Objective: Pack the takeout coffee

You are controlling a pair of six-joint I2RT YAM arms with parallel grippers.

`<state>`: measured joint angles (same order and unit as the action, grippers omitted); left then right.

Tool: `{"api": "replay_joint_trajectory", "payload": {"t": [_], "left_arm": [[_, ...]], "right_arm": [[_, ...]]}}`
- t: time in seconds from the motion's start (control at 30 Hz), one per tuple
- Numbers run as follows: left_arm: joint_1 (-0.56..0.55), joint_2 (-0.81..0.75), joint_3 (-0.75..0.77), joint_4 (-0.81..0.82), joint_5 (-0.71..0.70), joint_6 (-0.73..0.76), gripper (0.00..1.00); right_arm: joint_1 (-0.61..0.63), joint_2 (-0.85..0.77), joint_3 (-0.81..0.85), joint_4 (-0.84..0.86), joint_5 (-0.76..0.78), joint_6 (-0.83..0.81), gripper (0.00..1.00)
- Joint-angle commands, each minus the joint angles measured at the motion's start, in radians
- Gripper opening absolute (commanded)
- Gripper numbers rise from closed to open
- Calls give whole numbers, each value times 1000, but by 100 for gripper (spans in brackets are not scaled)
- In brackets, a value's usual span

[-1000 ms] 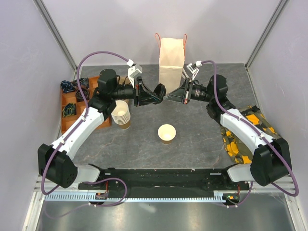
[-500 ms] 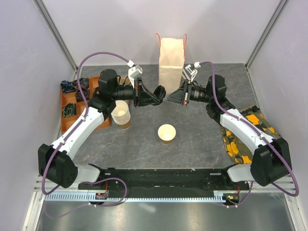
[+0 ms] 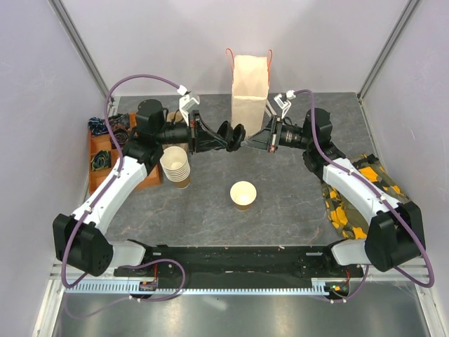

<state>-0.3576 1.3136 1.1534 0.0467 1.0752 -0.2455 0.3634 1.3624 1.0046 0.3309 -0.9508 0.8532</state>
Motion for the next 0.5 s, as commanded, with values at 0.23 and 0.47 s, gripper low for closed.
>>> {"api": "replay_joint_trajectory", "payload": {"t": [0.23,0.47], "left_arm": [[-9,134,235,-434,-377,506,4],[-63,351,324,-534,-664,686,6]], "right_arm": [[-76,-65,11,-108,17,-134,0],[-155,-158,-14,-329,17,-308,0]]}}
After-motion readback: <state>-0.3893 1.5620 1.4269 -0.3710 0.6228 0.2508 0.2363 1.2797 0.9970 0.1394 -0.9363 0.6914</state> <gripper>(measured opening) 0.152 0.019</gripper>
